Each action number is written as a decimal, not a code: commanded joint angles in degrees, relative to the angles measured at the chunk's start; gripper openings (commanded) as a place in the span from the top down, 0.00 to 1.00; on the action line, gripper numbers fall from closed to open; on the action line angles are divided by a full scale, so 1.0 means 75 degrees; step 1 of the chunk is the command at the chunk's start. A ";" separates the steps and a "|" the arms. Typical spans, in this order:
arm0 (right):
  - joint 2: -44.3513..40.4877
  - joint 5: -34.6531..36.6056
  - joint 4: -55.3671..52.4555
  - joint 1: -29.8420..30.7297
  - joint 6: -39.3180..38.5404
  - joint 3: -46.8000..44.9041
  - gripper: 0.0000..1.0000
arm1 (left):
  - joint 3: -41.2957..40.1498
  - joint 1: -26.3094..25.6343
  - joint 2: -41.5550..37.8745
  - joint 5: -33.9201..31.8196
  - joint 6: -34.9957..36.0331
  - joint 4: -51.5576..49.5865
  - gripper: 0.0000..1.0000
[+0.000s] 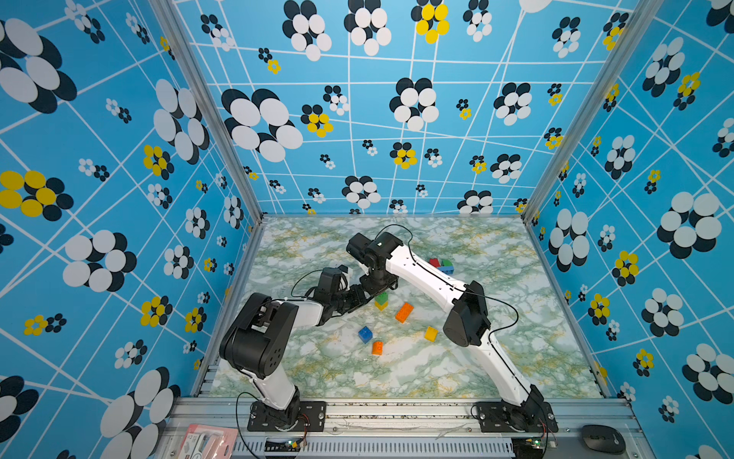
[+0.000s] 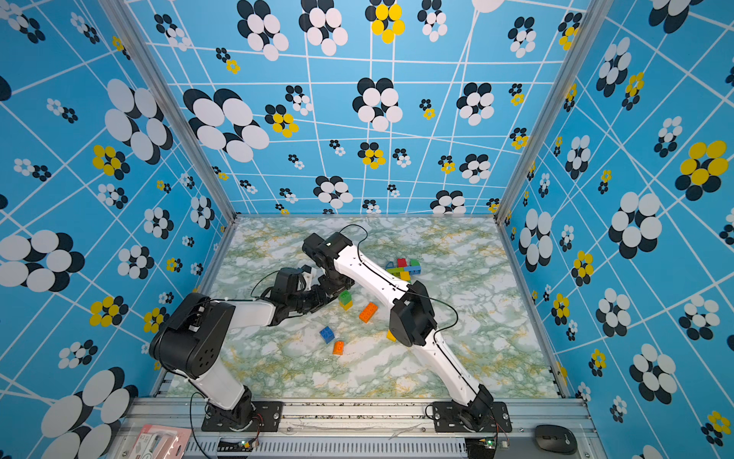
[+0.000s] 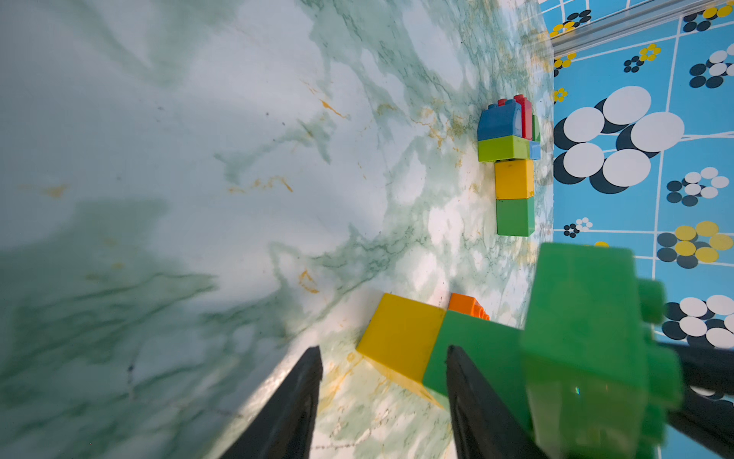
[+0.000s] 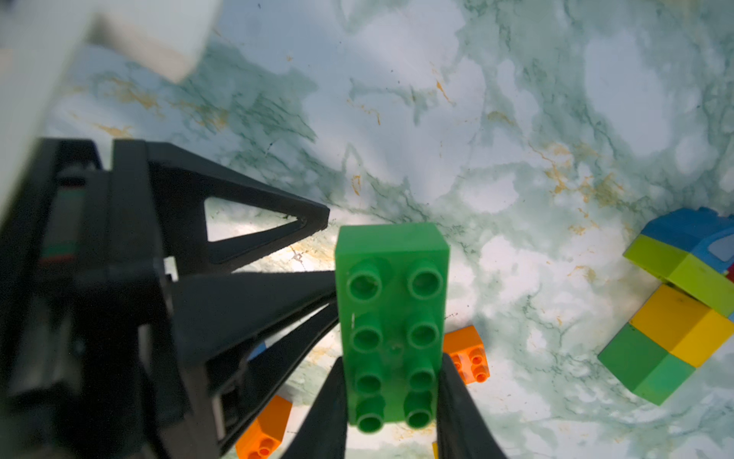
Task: Assemble a fork with lego
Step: Assemble the lego brick with the lego brick.
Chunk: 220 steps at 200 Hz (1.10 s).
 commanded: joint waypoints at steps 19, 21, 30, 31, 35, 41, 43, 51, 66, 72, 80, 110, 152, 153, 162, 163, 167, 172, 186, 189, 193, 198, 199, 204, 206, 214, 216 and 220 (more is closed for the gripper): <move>0.1670 -0.1103 -0.0340 0.0109 0.0433 -0.0844 1.00 | 0.0157 -0.0189 0.0111 0.0145 0.0043 0.0086 0.46; 0.1668 -0.1086 -0.0317 0.0111 0.0324 -0.0843 1.00 | 0.0155 -0.0186 0.0111 0.0149 0.0045 0.0086 0.46; 0.1685 -0.0967 -0.0280 0.0122 -0.0137 -0.0843 1.00 | 0.0151 -0.0185 0.0115 0.0158 0.0055 0.0086 0.46; 0.1696 -0.0955 -0.0281 0.0119 -0.0195 -0.0843 1.00 | 0.0156 -0.0185 0.0113 0.0159 0.0052 0.0086 0.46; 0.1719 -0.0924 -0.0300 0.0117 -0.0420 -0.0813 1.00 | 0.0173 -0.0185 0.0111 0.0169 0.0051 0.0087 0.46; 0.1751 -0.0871 -0.0317 0.0133 -0.0724 -0.0805 1.00 | 0.0173 -0.0188 0.0112 0.0170 0.0049 0.0076 0.46; 0.1753 -0.0855 -0.0312 0.0132 -0.0824 -0.0813 1.00 | 0.0168 -0.0186 0.0111 0.0170 0.0049 0.0077 0.46; 0.1718 -0.0717 -0.0247 0.0156 -0.1196 -0.0926 1.00 | 0.0181 -0.0186 0.0111 0.0170 0.0050 0.0075 0.46; 0.1584 -0.0535 -0.0042 0.0252 -0.1873 -0.1237 1.00 | 0.0186 -0.0186 0.0103 0.0182 0.0061 0.0064 0.46; 0.1540 -0.0474 0.0032 0.0282 -0.2056 -0.1344 1.00 | 0.0186 -0.0187 0.0102 0.0171 0.0061 0.0062 0.46; 0.1518 -0.0445 0.0090 0.0278 -0.2153 -0.1394 1.00 | 0.0189 -0.0192 0.0110 0.0164 0.0061 0.0062 0.46; 0.1748 -0.0805 -0.0407 0.0235 -0.1650 -0.0812 1.00 | 0.0187 -0.0196 0.0099 0.0182 0.0072 0.0064 0.46; 0.2117 -0.1516 -0.1421 0.0100 -0.0001 -0.0016 1.00 | 0.0154 -0.0196 0.0064 0.0182 0.0073 0.0080 0.46; 0.2111 -0.1517 -0.1420 0.0102 0.0020 -0.0025 1.00 | 0.0158 -0.0196 0.0058 0.0176 0.0073 0.0077 0.46; 0.2093 -0.1611 -0.1396 0.0088 0.0175 -0.0072 1.00 | 0.0142 -0.0196 0.0064 0.0188 0.0074 0.0096 0.46; 0.2093 -0.1617 -0.1402 0.0085 0.0178 -0.0065 1.00 | 0.0141 -0.0202 0.0064 0.0185 0.0073 0.0103 0.46; 0.2099 -0.1622 -0.1413 0.0087 0.0206 -0.0042 1.00 | 0.0140 -0.0198 0.0065 0.0202 0.0073 0.0115 0.46; 0.2100 -0.1590 -0.1445 0.0084 0.0214 -0.0005 1.00 | 0.0146 -0.0197 0.0068 0.0232 0.0073 0.0141 0.46; 0.2096 -0.1251 -0.1618 0.0091 0.0175 0.0150 1.00 | 0.0164 -0.0216 0.0078 0.0335 0.0093 0.0188 0.46; 0.2077 -0.1162 -0.1653 0.0094 0.0163 0.0172 1.00 | 0.0170 -0.0218 0.0076 0.0345 0.0096 0.0197 0.46; 0.2038 -0.1031 -0.1692 0.0087 0.0140 0.0177 1.00 | 0.0172 -0.0220 0.0073 0.0383 0.0113 0.0201 0.46; 0.1971 -0.0897 -0.1737 0.0086 0.0112 0.0197 1.00 | 0.0175 -0.0240 0.0087 0.0430 0.0130 0.0220 0.46; 0.1962 -0.0873 -0.1736 0.0089 0.0100 0.0193 1.00 | 0.0181 -0.0254 0.0087 0.0441 0.0136 0.0223 0.46; 0.1881 -0.0767 -0.1768 0.0086 0.0084 0.0178 1.00 | 0.0205 -0.0275 0.0088 0.0478 0.0160 0.0232 0.46; 0.1844 -0.0741 -0.1770 0.0082 0.0081 0.0169 1.00 | 0.0199 -0.0287 0.0091 0.0499 0.0165 0.0237 0.46; 0.1683 -0.0636 -0.1760 0.0059 0.0085 0.0115 1.00 | 0.0219 -0.0358 0.0105 0.0562 0.0187 0.0249 0.46; 0.1648 -0.0620 -0.1745 0.0040 0.0084 0.0100 1.00 | 0.0226 -0.0375 0.0109 0.0585 0.0189 0.0258 0.46; 0.1541 -0.0596 -0.1710 0.0031 0.0101 0.0057 1.00 | 0.0231 -0.0411 0.0134 0.0603 0.0199 0.0272 0.46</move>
